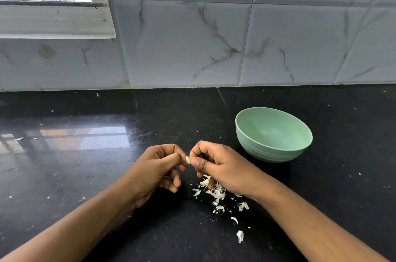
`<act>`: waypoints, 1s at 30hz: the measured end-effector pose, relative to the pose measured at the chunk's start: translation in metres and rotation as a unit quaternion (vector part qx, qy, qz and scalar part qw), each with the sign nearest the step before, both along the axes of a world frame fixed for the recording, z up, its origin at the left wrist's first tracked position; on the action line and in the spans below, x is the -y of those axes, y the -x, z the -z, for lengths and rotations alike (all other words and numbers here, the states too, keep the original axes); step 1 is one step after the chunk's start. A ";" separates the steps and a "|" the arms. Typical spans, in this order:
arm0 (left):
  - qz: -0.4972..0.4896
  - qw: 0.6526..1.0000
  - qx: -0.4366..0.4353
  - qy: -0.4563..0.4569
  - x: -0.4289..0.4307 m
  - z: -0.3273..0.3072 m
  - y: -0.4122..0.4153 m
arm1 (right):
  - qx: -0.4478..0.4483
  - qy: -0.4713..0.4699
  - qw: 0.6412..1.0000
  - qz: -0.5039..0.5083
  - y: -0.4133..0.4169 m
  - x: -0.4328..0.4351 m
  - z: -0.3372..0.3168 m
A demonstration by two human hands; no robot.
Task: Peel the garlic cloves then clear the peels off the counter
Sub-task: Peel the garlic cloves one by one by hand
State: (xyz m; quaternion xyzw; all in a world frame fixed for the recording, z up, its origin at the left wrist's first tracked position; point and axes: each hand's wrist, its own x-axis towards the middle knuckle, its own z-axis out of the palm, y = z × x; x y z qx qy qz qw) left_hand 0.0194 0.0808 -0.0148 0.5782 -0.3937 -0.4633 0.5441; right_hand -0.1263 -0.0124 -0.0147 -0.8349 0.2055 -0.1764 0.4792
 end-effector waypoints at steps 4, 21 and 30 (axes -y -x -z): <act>-0.007 1.000 0.014 0.005 0.000 -0.001 -0.001 | 0.015 -0.007 1.000 0.004 -0.002 -0.003 0.000; -0.033 0.999 0.018 0.023 -0.002 -0.007 -0.005 | 0.054 -0.184 0.981 -0.003 -0.002 -0.007 -0.002; -0.055 0.990 0.033 0.128 -0.004 -0.006 -0.005 | 0.072 -0.271 0.960 -0.024 0.001 -0.006 -0.007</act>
